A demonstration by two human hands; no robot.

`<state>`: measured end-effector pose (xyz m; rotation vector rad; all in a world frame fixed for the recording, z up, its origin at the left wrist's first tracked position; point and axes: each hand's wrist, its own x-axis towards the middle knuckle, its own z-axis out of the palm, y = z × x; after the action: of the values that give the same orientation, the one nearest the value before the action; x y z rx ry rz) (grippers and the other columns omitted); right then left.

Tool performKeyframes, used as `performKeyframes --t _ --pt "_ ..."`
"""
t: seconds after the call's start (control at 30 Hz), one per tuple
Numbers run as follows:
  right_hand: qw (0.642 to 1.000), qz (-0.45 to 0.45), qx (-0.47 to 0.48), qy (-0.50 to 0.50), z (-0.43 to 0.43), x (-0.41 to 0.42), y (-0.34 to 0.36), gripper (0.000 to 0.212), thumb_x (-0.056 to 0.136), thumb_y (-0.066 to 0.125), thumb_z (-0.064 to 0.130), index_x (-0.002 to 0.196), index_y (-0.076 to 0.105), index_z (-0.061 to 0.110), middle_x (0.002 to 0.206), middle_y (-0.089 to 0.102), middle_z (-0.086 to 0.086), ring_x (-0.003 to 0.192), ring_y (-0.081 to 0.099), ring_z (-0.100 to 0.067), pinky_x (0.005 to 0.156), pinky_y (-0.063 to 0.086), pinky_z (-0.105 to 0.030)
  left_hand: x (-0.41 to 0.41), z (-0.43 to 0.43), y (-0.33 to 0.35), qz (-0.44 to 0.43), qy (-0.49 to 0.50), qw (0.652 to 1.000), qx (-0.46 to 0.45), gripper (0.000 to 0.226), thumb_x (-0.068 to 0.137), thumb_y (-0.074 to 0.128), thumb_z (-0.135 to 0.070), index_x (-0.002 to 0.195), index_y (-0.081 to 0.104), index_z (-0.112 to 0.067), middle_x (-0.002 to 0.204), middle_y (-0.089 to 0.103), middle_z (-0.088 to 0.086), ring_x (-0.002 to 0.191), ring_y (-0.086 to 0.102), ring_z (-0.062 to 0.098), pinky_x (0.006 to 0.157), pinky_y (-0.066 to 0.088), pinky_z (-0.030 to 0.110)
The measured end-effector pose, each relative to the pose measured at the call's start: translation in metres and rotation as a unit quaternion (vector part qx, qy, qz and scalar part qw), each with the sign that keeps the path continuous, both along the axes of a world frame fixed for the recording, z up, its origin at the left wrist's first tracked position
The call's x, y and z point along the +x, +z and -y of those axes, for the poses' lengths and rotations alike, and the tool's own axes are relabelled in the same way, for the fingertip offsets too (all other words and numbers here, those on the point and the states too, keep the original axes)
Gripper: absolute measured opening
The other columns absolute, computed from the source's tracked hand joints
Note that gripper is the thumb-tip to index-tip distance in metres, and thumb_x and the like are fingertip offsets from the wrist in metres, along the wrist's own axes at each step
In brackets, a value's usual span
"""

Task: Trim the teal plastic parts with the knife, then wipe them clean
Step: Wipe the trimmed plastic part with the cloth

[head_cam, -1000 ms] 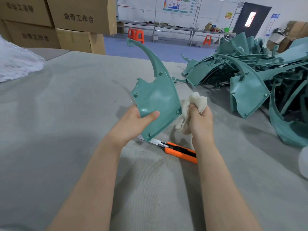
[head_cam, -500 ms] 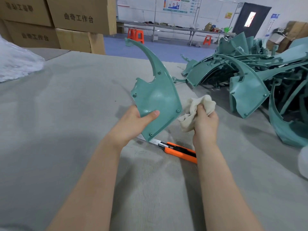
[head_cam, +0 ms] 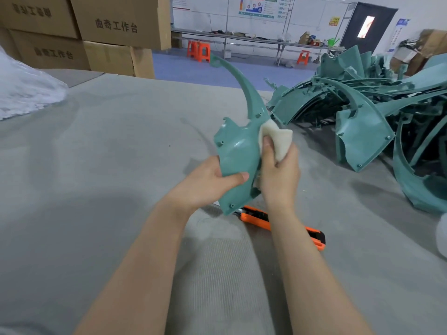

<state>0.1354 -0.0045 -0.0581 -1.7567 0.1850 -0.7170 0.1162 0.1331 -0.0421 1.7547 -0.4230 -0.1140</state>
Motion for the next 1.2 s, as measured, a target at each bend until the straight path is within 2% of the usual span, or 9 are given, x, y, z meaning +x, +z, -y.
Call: performKeyframes --t 0.17,0.33,0.43,0.53,0.6,0.73,0.8,0.93,1.2 --pt "0.999 -0.024 -0.016 0.038 0.008 0.001 -0.001 0.021 0.094 0.055 0.040 0.099 0.055 0.020 0.086 0.061 0.009 0.084 0.059 -0.018 0.068 0.045 -0.030 0.001 0.000 -0.002 -0.003 -0.008 1.000 -0.002 0.024 0.092 0.060 -0.006 0.097 0.066 -0.029 0.095 0.073 -0.012 0.091 0.069 0.007 0.087 0.054 0.028" --pt "0.988 -0.078 -0.058 0.116 -0.012 -0.007 0.006 0.092 0.054 0.065 0.074 0.128 0.042 0.025 0.118 0.059 0.008 0.108 0.057 -0.013 0.088 0.048 -0.033 0.001 -0.003 0.001 0.014 0.016 1.000 0.019 0.023 0.088 0.063 -0.005 0.088 0.069 -0.027 0.089 0.074 -0.007 0.086 0.068 0.006 0.082 0.054 0.025" --pt "0.994 -0.103 0.019 0.026 -0.002 -0.004 0.008 0.059 0.076 0.061 0.068 0.104 0.054 0.017 0.093 0.062 0.006 0.089 0.061 -0.017 0.069 0.046 -0.031 -0.002 0.005 0.001 0.030 -0.026 0.998 0.058 0.016 0.090 0.058 0.001 0.090 0.063 -0.014 0.086 0.067 -0.001 0.075 0.061 0.002 0.075 0.050 0.021" --pt "0.995 -0.097 0.018 0.009 0.009 -0.002 0.006 0.044 0.090 0.055 0.055 0.101 0.060 0.012 0.087 0.063 0.002 0.084 0.059 -0.020 0.067 0.042 -0.030 -0.004 0.009 0.002 0.037 -0.033 0.996 0.080 0.010 0.091 0.056 0.002 0.099 0.063 0.001 0.092 0.066 0.013 0.080 0.061 0.010 0.076 0.052 0.029" --pt "0.993 -0.098 0.014 0.062 0.003 -0.006 0.009 0.056 0.080 0.065 0.059 0.112 0.053 0.014 0.099 0.062 0.004 0.095 0.060 -0.019 0.078 0.048 -0.034 -0.003 0.008 0.002 0.046 -0.023 0.996 0.071 0.011 0.089 0.056 0.005 0.098 0.063 0.004 0.089 0.067 0.011 0.080 0.061 0.011 0.075 0.051 0.028" --pt "0.987 -0.123 -0.057 0.083 -0.012 -0.007 0.017 0.118 0.049 0.062 0.079 0.143 0.030 0.015 0.136 0.048 -0.004 0.126 0.047 -0.024 0.104 0.041 -0.044 -0.001 0.010 0.002 0.066 -0.004 0.990 0.127 0.008 0.085 0.051 0.009 0.085 0.060 0.012 0.082 0.064 0.021 0.075 0.058 0.023 0.065 0.048 0.033" --pt "0.987 -0.136 -0.002 0.082 -0.009 -0.006 0.018 0.105 0.060 0.069 0.074 0.140 0.034 0.015 0.131 0.051 -0.003 0.122 0.050 -0.023 0.101 0.043 -0.041 -0.001 0.012 0.000 0.070 -0.007 0.983 0.169 0.010 0.087 0.050 0.006 0.088 0.059 0.010 0.090 0.064 0.025 0.084 0.059 0.031 0.072 0.048 0.037" --pt "0.988 -0.128 0.076 0.049 0.005 -0.004 0.016 0.053 0.084 0.061 0.058 0.109 0.055 0.012 0.094 0.062 0.003 0.092 0.059 -0.019 0.073 0.044 -0.031 -0.002 0.016 -0.004 0.071 0.003 0.978 0.197 0.021 0.092 0.055 -0.009 0.074 0.052 -0.021 0.077 0.059 0.002 0.076 0.057 0.022 0.069 0.047 0.032" --pt "0.982 -0.138 0.048 0.122 -0.006 -0.008 0.024 0.108 0.065 0.078 0.061 0.148 0.022 0.019 0.141 0.041 -0.005 0.127 0.045 -0.023 0.106 0.041 -0.044 -0.002 0.012 0.000 0.076 0.019 0.969 0.232 0.013 0.090 0.050 -0.010 0.079 0.056 -0.006 0.095 0.057 0.018 0.077 0.061 0.035 0.069 0.052 0.045"
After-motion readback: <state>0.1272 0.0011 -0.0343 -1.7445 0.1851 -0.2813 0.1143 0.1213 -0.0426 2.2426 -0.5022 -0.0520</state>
